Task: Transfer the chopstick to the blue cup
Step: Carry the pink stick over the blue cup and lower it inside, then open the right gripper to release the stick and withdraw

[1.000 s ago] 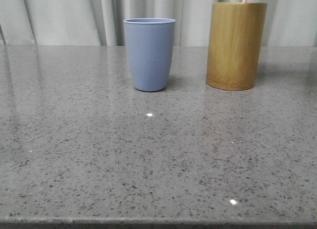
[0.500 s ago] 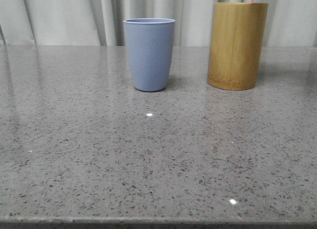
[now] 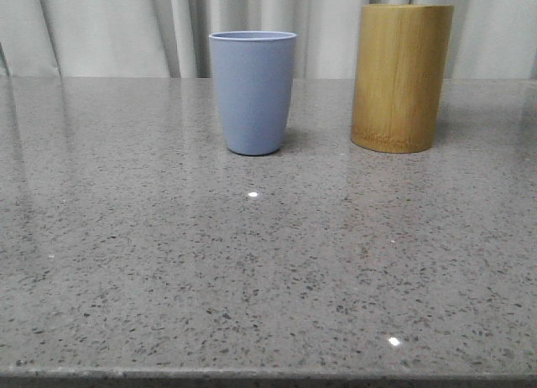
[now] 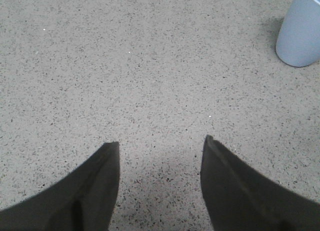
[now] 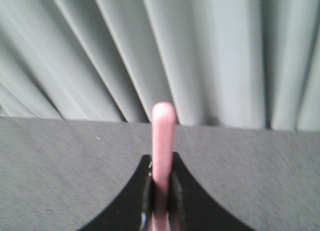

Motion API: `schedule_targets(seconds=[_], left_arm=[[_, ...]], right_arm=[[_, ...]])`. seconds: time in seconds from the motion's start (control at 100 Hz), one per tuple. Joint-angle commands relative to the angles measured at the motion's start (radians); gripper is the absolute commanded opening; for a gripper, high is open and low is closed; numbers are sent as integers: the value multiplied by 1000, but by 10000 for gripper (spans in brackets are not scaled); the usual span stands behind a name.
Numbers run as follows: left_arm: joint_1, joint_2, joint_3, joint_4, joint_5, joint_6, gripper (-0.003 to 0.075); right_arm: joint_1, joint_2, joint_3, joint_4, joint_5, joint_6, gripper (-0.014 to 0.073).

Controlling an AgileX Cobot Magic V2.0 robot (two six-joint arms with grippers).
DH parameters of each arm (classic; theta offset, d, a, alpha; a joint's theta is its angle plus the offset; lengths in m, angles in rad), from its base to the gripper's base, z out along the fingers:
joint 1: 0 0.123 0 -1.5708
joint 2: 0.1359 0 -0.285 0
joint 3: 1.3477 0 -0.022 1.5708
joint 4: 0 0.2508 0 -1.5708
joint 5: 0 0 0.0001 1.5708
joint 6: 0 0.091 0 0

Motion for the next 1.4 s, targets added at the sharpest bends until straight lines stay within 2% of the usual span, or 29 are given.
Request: schedule_targets(seconds=[0.0, 0.38, 0.88, 0.98, 1.1, 1.15, 1.39], left_arm=[[2, -7, -27, 3, -73, -11, 368], [2, -7, -27, 3, -72, -11, 368], [2, -7, -27, 3, -70, -11, 368], [2, -7, -27, 3, -70, -11, 368], [2, -7, -27, 3, -70, -11, 368], [2, -7, -27, 3, -70, -11, 368], [2, -7, -27, 4, -72, -11, 368]], right_arm=[[37, -44, -63, 17, -72, -11, -85], [207, 4, -71, 17, -98, -11, -85], [225, 158, -71, 19, -58, -11, -76], [225, 166, -71, 19, -51, -11, 13], [225, 167, -71, 19, -49, -11, 197], [225, 167, -71, 19, -49, -11, 245], [225, 166, -71, 19, -33, -11, 260]])
